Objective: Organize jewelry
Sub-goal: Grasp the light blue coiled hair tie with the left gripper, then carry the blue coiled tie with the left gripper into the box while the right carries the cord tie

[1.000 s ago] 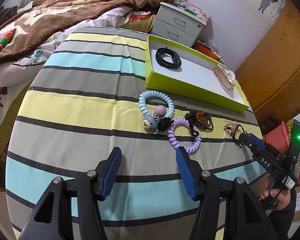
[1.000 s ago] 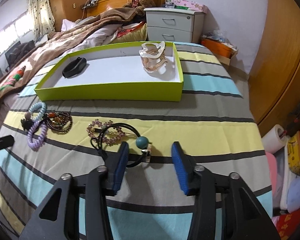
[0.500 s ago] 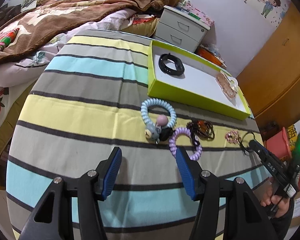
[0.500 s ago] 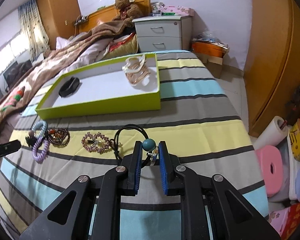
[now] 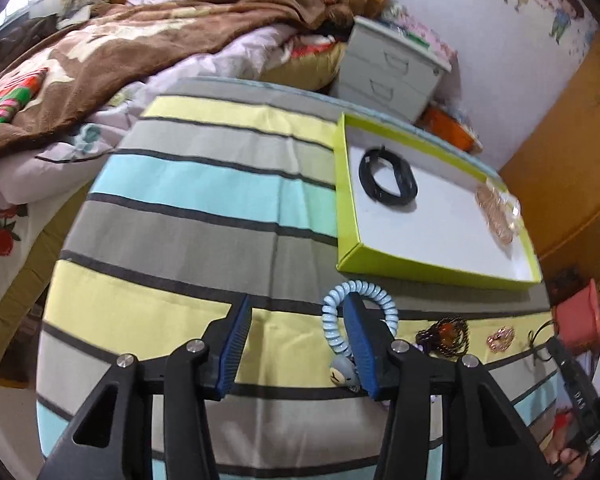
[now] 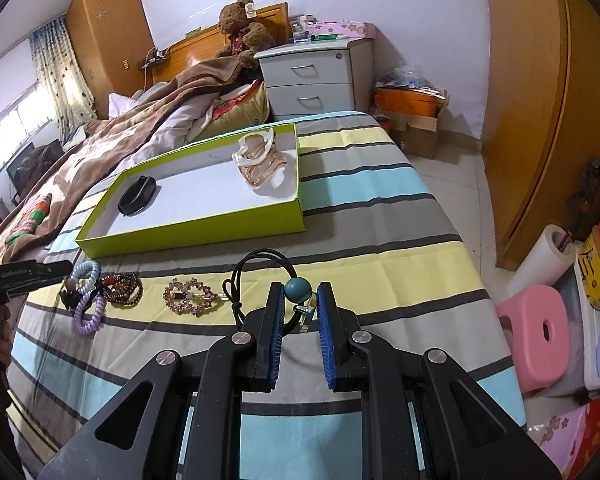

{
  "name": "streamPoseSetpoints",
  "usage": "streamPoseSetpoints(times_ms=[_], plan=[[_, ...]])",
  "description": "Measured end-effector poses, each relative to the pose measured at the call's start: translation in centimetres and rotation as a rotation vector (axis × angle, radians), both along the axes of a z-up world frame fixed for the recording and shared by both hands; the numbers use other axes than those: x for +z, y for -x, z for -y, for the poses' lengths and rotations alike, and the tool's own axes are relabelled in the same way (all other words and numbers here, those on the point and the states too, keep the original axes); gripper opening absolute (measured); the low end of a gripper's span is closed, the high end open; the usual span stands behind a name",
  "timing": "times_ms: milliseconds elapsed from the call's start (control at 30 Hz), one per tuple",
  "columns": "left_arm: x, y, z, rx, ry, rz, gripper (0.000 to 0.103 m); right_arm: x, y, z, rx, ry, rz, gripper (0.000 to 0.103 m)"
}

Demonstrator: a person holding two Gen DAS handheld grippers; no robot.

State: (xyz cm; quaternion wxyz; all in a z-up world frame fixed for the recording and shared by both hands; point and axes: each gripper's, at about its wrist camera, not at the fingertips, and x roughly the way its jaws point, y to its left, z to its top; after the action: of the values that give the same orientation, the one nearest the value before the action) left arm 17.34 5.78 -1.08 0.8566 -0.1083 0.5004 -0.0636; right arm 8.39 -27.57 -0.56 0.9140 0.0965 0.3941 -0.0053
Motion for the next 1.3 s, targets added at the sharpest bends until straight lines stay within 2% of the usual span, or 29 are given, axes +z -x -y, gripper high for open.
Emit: streamPoseSetpoints(times_ms=[133,300,467,533,700,800,1300], plan=[[-0.7,-0.5,0.9,-0.024,-0.007,-0.022,0.046,-0.1,-0.3,0.1,0.001,-0.003,-0.005,0.017],[-0.7,-0.6,2.1,-0.055,-0.057,-0.019,0.046,-0.2,-0.6,0.0,0.008,-0.006,-0.007,0.017],[-0.8,-0.6,2.5,-0.056,-0.110,-0.006,0.028,-0.3,-0.8,-0.2,0.012,-0.007,-0.009,0.017],[-0.8,-0.6,2.7,-0.073,-0.104,-0.006,0.018,-0.3,-0.8,-0.2,0.010,-0.008,-0.009,0.017],[-0.6,-0.3,2.5,-0.064,-0.076,-0.001,0.010,-0.4,-0.7,-0.1,0.005,-0.008,-0.003,0.017],[-0.3,0.1,1.9,-0.064,-0.010,-0.006,0.010,-0.3,-0.6,-0.1,0.004,-0.010,0.000,0.017],[3.0,2.3,0.9,-0.056,0.046,0.102,0.010,0.4,0.1,-0.4,0.006,-0.015,0.019,0.017]])
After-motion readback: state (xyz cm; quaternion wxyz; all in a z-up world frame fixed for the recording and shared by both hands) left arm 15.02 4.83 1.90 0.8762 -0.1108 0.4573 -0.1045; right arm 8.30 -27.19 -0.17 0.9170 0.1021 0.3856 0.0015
